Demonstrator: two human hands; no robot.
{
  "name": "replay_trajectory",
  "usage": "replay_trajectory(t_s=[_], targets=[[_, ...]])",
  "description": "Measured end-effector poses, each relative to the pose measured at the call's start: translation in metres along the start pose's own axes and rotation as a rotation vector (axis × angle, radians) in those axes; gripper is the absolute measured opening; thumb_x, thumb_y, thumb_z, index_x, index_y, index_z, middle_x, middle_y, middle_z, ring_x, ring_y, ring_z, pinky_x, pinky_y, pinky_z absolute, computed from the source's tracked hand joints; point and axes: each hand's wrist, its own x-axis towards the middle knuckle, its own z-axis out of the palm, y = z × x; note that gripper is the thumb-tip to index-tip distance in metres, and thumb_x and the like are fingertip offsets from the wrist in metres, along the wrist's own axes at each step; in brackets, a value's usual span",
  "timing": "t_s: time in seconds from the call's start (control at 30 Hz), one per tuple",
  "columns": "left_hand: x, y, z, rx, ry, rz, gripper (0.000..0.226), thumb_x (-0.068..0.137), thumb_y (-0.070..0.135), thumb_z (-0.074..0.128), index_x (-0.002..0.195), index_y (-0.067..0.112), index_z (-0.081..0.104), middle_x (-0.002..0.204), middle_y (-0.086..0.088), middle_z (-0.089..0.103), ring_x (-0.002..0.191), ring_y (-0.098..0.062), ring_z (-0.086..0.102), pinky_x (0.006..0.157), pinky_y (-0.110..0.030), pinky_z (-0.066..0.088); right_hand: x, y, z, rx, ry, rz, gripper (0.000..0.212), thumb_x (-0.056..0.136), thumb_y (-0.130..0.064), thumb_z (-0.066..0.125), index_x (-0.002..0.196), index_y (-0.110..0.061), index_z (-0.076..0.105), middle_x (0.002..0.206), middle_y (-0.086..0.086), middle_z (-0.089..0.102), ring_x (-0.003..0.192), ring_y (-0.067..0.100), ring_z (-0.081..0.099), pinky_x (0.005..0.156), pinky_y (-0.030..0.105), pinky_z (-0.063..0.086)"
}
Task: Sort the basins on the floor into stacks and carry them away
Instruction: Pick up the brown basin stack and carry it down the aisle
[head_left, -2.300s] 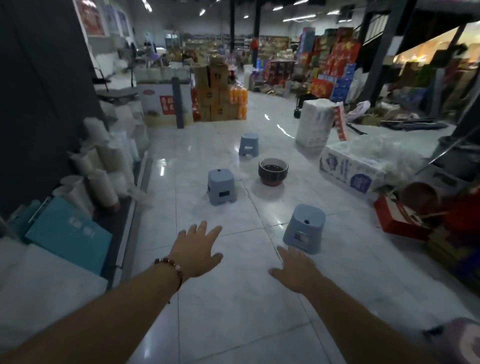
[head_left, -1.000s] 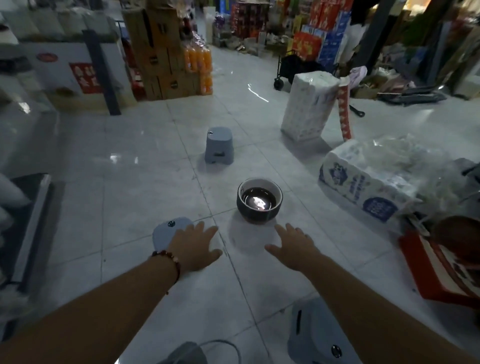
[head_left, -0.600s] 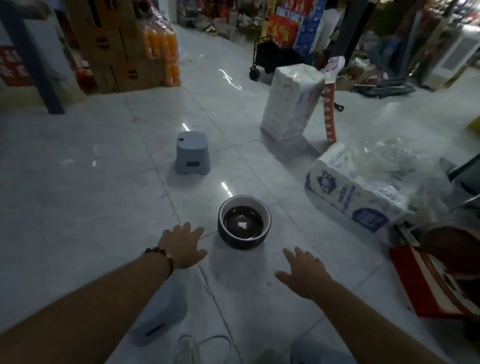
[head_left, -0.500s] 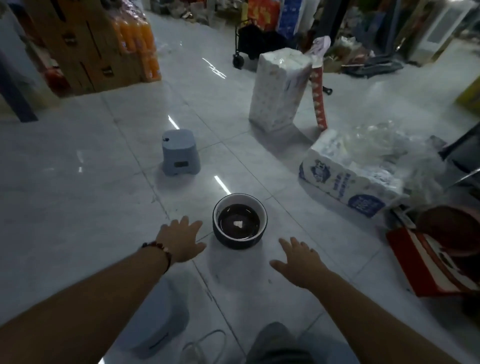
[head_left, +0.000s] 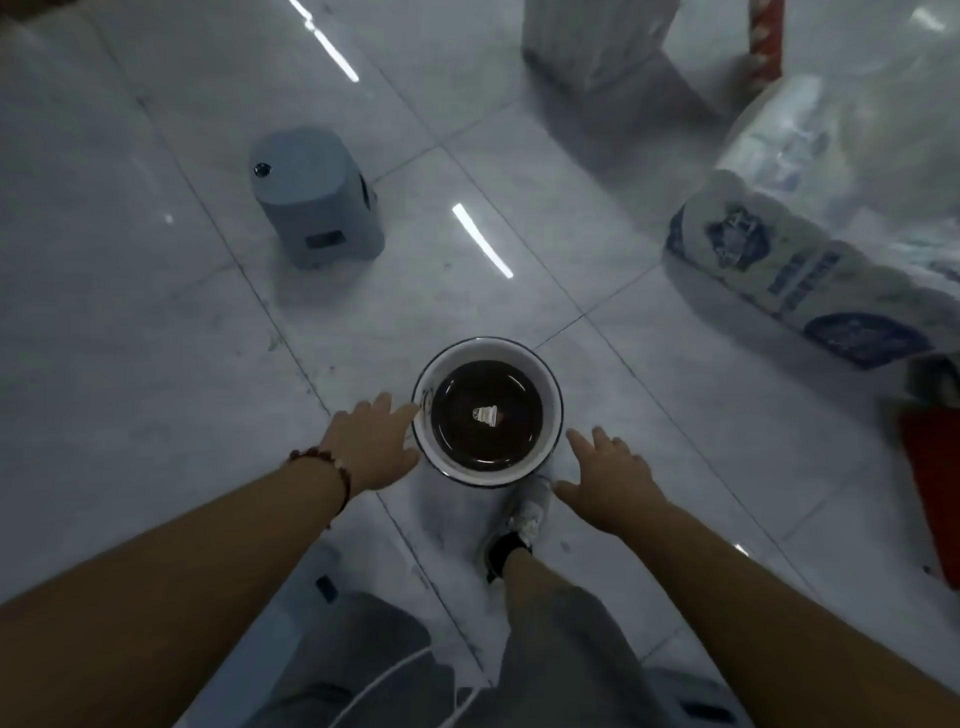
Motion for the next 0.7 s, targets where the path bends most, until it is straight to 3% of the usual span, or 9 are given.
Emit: replay_trajectory(t_s=[0.13,0.23,0.3,0.37,0.43,0.5,0.57,0.63,0.7], targets=[[0.122,-0.003,0.017,-0.222,-0.007,-0.054,0.064,0.095,0.051,0.047,0.15,0.027,0.027,0.15,-0.011,0.034,0.131,-0.032,0.043,0.104,-0.046,0.042,0.119,0.012,0.007,0.087,-0.066,0.013,0.08,0.09,-0.052,0.052,0.154,-0.024,0.013,0.159,0.01,0.018,0.144,0.031,0.024,0.113,0.047,0.028],[0.212,-0.013,0.05,-0.569,-0.032,-0.117,0.064,0.09,0.052,0.052,0.145,0.026,0.036,0.141,-0.004,0.047,0.122,-0.026,0.051,0.1,-0.035,0.044,0.207,0.02,0.029,0.376,-0.057,0.044,0.074,0.089,-0.04,0.063,0.149,-0.02,0.027,0.146,0.008,0.038,0.131,0.024,0.04,0.097,0.033,0.038],[0.27,-0.025,0.082,-0.801,-0.067,-0.222,0.065,0.094,0.045,0.055,0.15,0.021,0.031,0.146,-0.005,0.043,0.131,-0.027,0.045,0.099,-0.029,0.038,0.264,0.03,0.051,0.577,-0.091,0.122,0.071,0.088,-0.031,0.068,0.147,-0.015,0.032,0.144,0.01,0.042,0.123,0.022,0.045,0.089,0.028,0.036],[0.323,-0.035,0.114,-1.034,-0.119,-0.37,0.063,0.096,0.051,0.051,0.149,0.024,0.032,0.148,-0.005,0.043,0.134,-0.028,0.041,0.106,-0.037,0.035,0.321,0.049,0.083,0.792,-0.116,0.266,0.084,0.085,-0.039,0.07,0.152,-0.017,0.024,0.153,0.01,0.033,0.13,0.025,0.041,0.098,0.039,0.04],[0.36,-0.049,0.152,-1.317,-0.152,-0.53,0.043,0.096,0.062,0.039,0.124,0.03,0.05,0.119,-0.001,0.059,0.117,-0.028,0.051,0.101,-0.042,0.04,0.366,0.065,0.12,1.048,-0.136,0.448,0.091,0.082,-0.056,0.065,0.154,-0.025,0.019,0.159,0.009,0.024,0.14,0.032,0.033,0.107,0.047,0.034],[0.386,-0.067,0.195,-1.575,-0.17,-0.655,0.055,0.092,0.072,0.035,0.116,0.027,0.054,0.107,-0.006,0.061,0.104,-0.028,0.058,0.091,-0.044,0.05,0.397,0.084,0.16,1.321,-0.126,0.622,0.089,0.08,-0.07,0.056,0.152,-0.029,0.025,0.158,0.008,0.025,0.14,0.035,0.032,0.11,0.051,0.033],[0.401,-0.079,0.24,-1.78,-0.264,-0.674,0.075,0.085,0.08,0.035,0.126,0.023,0.059,0.119,-0.012,0.064,0.109,-0.034,0.061,0.09,-0.053,0.052,0.413,0.097,0.197,1.557,-0.149,0.71,0.084,0.081,-0.075,0.05,0.148,-0.027,0.036,0.151,0.009,0.038,0.132,0.035,0.044,0.102,0.052,0.042],[0.402,-0.078,0.267,-1.915,-0.386,-0.594,0.07,0.086,0.076,0.041,0.117,0.02,0.068,0.117,-0.01,0.068,0.106,-0.032,0.063,0.093,-0.055,0.05,0.42,0.096,0.224,1.711,-0.25,0.565,0.071,0.084,-0.073,0.048,0.138,-0.027,0.052,0.139,0.008,0.055,0.122,0.034,0.055,0.096,0.052,0.047],[0.401,-0.072,0.274,-1.982,-0.405,-0.462,0.052,0.091,0.064,0.049,0.111,0.021,0.07,0.107,-0.006,0.069,0.096,-0.026,0.064,0.089,-0.045,0.053,0.42,0.087,0.238,1.808,-0.312,0.389,0.056,0.09,-0.064,0.048,0.134,-0.03,0.058,0.136,0.005,0.059,0.125,0.032,0.055,0.1,0.052,0.045]])
